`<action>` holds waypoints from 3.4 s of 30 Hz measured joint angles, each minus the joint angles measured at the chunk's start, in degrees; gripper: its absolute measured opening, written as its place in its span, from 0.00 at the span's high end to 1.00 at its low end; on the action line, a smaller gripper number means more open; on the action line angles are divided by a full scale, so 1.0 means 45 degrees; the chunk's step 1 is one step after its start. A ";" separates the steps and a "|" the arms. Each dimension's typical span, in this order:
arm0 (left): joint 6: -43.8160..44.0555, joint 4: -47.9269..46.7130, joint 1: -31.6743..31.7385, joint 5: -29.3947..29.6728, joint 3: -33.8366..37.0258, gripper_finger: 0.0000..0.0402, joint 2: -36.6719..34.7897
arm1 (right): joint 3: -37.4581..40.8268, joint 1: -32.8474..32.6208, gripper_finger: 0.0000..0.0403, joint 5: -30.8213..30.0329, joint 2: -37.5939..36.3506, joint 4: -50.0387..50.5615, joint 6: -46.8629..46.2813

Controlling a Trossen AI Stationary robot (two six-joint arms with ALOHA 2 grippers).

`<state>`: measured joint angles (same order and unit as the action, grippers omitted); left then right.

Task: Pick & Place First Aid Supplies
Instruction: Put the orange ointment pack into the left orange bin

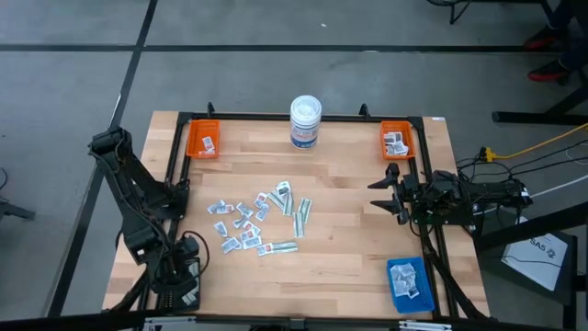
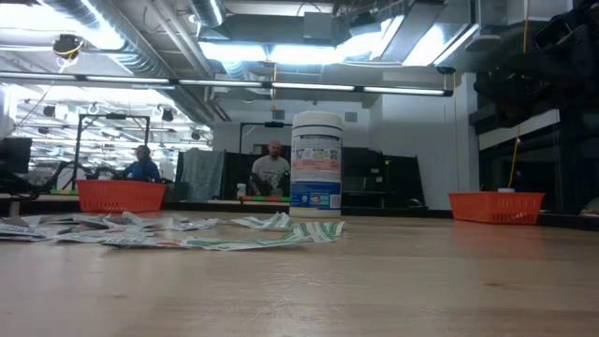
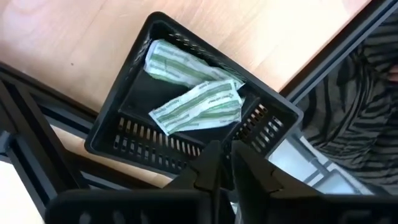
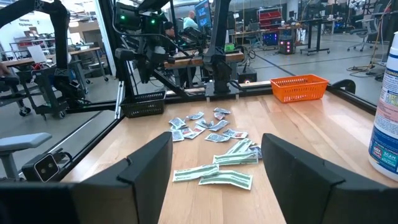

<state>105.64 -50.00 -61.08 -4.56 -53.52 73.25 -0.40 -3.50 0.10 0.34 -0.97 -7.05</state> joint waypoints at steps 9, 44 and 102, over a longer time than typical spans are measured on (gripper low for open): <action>-0.0230 0.0000 0.0024 0.1182 0.0000 0.77 0.0000 | 0.0000 -0.0002 0.39 0.0000 0.0003 0.0000 -0.0003; -1.3071 0.1982 0.6741 0.2244 0.0010 0.78 0.0000 | 0.0000 -0.0002 0.39 0.0003 -0.0001 -0.0001 0.0001; -2.0543 0.4282 1.0712 0.5804 0.1462 0.80 0.3983 | -0.0004 0.0003 0.39 0.0005 -0.0001 0.0003 -0.0003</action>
<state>13.20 -30.73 -12.87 21.56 -46.94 91.18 -0.42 -3.49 0.12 0.34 -0.95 -7.07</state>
